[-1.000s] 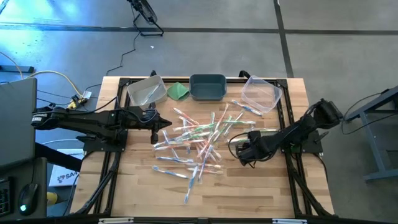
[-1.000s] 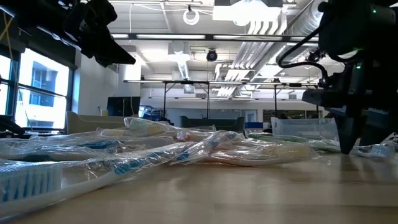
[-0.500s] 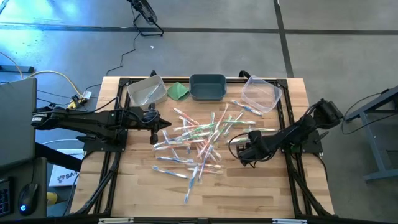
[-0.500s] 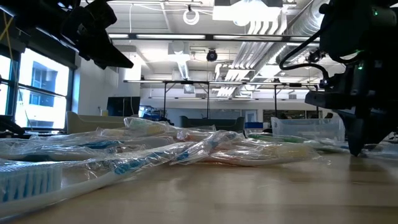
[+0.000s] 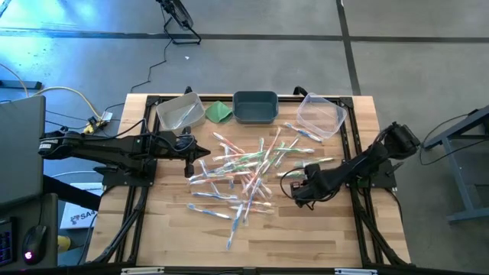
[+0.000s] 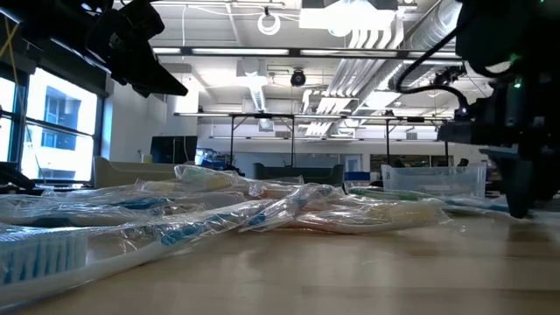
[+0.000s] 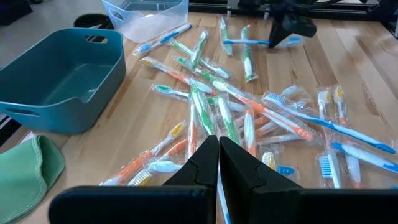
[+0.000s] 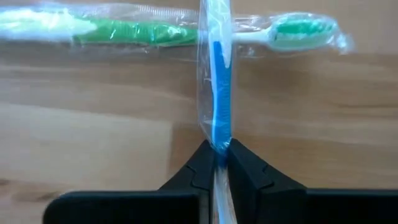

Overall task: Pick & Place Toothbrushes
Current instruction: Put the blue toothbrush into the gray bin

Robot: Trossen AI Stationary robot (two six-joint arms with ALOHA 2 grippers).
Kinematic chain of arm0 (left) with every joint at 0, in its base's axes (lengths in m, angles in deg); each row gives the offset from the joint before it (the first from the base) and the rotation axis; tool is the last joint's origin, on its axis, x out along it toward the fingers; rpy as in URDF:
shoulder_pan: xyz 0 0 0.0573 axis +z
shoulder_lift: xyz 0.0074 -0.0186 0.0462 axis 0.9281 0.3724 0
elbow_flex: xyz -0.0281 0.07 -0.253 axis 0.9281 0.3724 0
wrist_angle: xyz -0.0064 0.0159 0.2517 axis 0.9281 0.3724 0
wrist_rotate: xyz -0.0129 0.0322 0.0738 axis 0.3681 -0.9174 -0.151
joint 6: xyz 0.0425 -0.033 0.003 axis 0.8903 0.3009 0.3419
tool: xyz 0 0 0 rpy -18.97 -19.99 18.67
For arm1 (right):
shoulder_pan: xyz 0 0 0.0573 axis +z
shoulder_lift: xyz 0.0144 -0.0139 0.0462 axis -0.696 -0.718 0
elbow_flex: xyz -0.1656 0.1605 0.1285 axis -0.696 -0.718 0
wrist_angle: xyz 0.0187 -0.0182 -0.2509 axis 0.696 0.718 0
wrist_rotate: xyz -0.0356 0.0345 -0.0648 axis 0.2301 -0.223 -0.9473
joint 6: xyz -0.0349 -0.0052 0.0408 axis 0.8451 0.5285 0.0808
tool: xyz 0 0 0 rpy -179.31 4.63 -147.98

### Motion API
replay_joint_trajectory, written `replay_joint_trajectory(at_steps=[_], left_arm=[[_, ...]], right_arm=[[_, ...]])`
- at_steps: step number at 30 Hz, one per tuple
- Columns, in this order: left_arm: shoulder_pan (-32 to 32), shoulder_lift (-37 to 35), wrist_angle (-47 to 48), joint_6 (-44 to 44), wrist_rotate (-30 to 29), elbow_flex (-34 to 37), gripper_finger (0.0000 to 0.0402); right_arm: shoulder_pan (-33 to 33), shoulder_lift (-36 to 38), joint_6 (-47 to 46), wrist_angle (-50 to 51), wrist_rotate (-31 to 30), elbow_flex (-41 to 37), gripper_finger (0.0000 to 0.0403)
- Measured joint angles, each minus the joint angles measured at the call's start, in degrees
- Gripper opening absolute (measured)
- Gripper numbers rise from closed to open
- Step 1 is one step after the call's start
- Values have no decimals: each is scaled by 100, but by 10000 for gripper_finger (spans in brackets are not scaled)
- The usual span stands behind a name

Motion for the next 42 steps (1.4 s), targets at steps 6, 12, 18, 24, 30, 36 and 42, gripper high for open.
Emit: replay_joint_trajectory(at_steps=[6, 12, 18, 24, 30, 36, 42], left_arm=[[0, 0, -2, -2, -1, 0, 10], [0, 1, -6, -2, 0, 0, 10], [0, 1, -19, 0, -2, 0, 10], [-1, 2, -191, 0, -319, 0, 10], [8, 4, -765, 40, -599, 0, 10], [440, 5, -1526, 111, -32, 0, 10], [1178, 7, -1812, -345, 1508, 0, 10]], right_arm=[[146, 372, 40, 242, -104, 185, 19], [322, 993, 320, 295, -519, 274, 18], [402, 1804, 885, 305, -1317, 274, 17], [263, 2643, 1909, -4, -2325, 276, 17], [-307, 2930, 3856, -1001, -2426, 280, 17], [-1271, 2916, 5760, -1866, -1566, 280, 17], [-2262, 2916, 7164, -2787, -522, 280, 17]])
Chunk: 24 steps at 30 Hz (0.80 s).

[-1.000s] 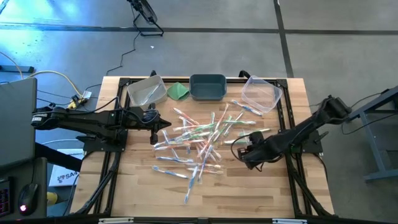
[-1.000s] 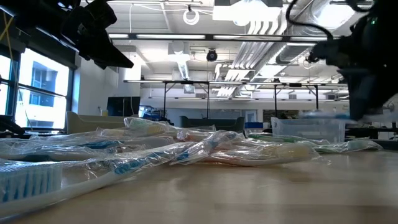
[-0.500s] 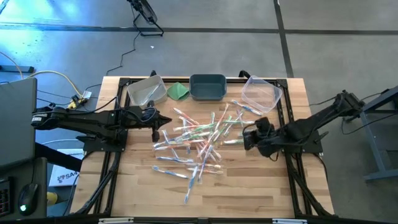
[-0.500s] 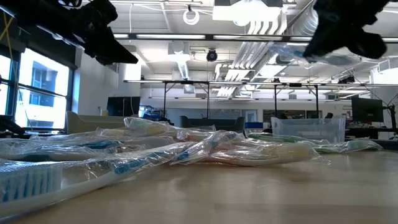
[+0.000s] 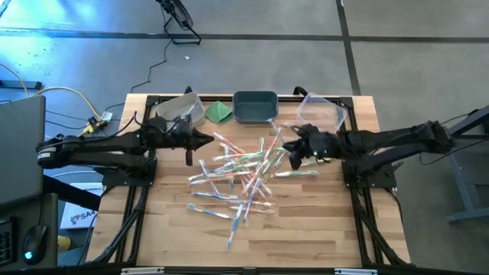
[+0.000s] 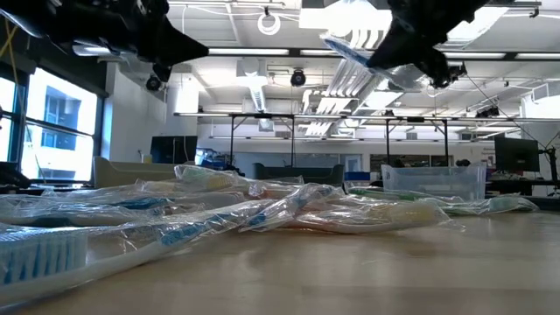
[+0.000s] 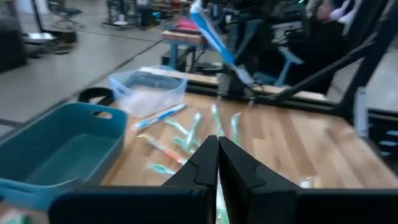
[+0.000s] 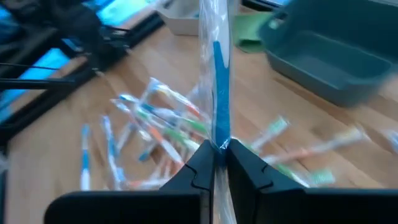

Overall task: Pick & Place Toothbrushes
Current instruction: Put the blue toothbrush into the gray bin

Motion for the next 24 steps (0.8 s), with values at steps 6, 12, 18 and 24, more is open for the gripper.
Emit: replay_joint_trajectory(at_steps=[6, 12, 18, 24], left_arm=[[178, 164, -662, -164, 499, 0, 10], [177, 507, -1192, -167, 501, 0, 10], [175, 678, -1233, -251, 494, 0, 10], [175, 686, -1233, -273, 492, 0, 10]], right_arm=[[-695, 0, 776, -534, 881, 0, 17], [-1166, 0, 1267, -524, 1303, 0, 17], [-1593, -2, 1624, -525, 1369, 0, 17], [-1862, -119, 1983, -857, 1511, 0, 17]])
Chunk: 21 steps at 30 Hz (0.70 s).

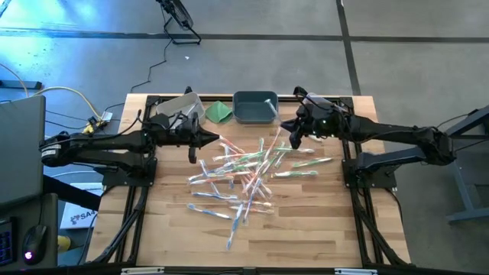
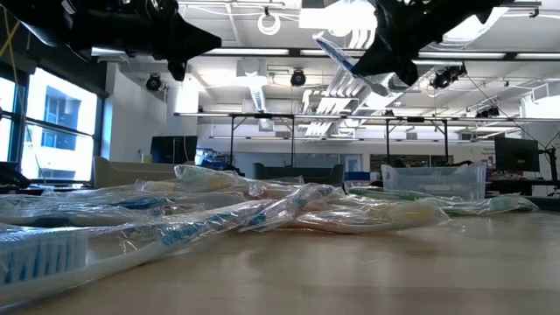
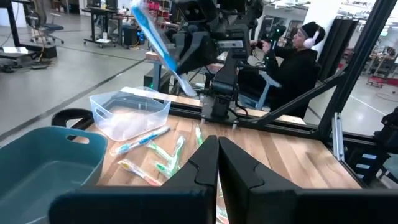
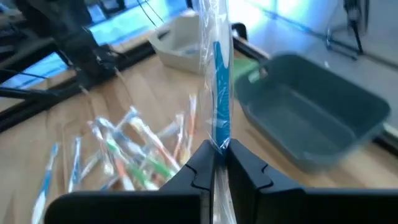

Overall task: Pick & Place Toothbrushes
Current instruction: Put the blue toothbrush into the gray bin

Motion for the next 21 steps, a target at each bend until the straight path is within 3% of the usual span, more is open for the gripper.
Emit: replay_joint_trajectory(at_steps=[8, 14, 21], left_arm=[[-2, 76, -586, -50, -105, -1, 10], [-2, 350, -973, -129, -206, -36, 17], [-2, 694, -990, -128, -505, -321, 106]], right_arm=[[-6, -983, 510, -1838, 1481, 2, 17], [-52, -1794, 614, -2912, 1968, 0, 17], [-47, -2266, 613, -3659, 1984, 0, 17]])
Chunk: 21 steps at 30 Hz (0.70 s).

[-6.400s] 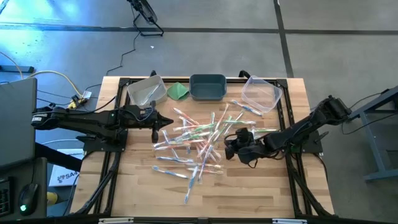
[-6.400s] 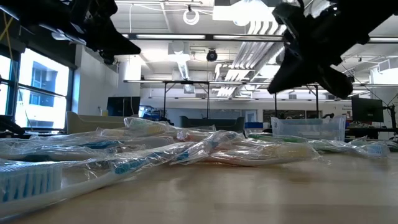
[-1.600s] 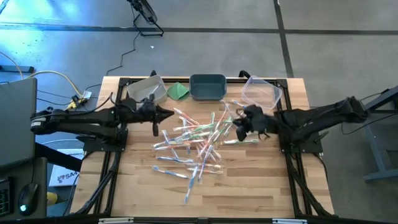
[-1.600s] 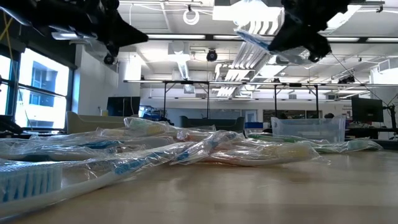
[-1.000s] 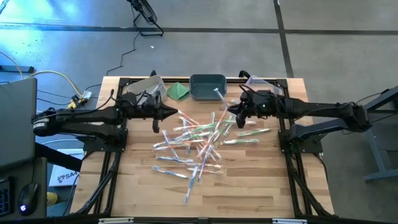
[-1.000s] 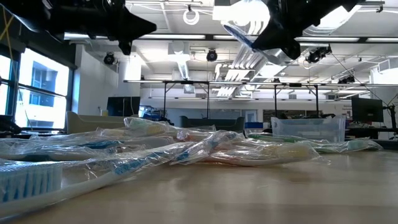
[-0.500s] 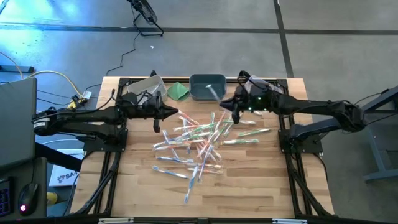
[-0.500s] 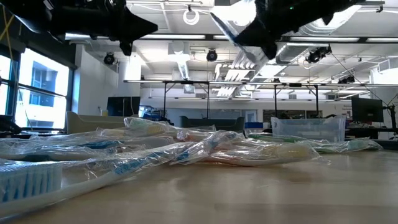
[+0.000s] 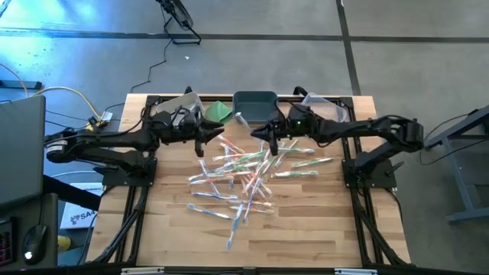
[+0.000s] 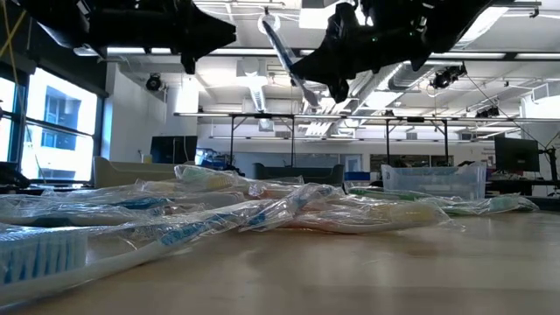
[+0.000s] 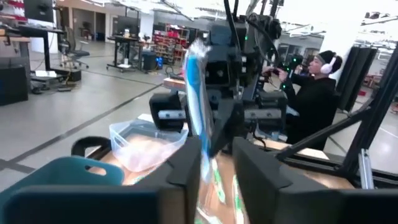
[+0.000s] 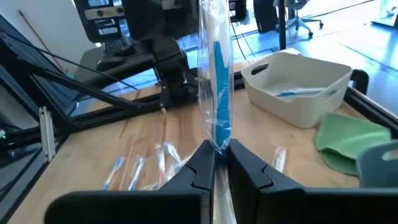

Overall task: Pick & Place Toothbrushes
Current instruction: Put the blue toothbrush into the gray bin

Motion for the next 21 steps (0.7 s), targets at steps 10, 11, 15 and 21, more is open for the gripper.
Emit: replay_joint_trajectory(at_steps=[10, 11, 15, 21], left_arm=[[0, 757, 10, -2, -9, -617, 150], [0, 822, 2, -1, -11, -680, 150], [0, 1058, 4, -1, 55, -873, 150], [0, 1250, -10, 0, 230, -1059, 150]], right_arm=[[188, -142, 141, -305, 4, 0, 17], [190, -142, 141, -305, 6, 0, 17], [186, -142, 137, -317, 0, 0, 17], [186, -142, 139, -303, -2, 0, 17]])
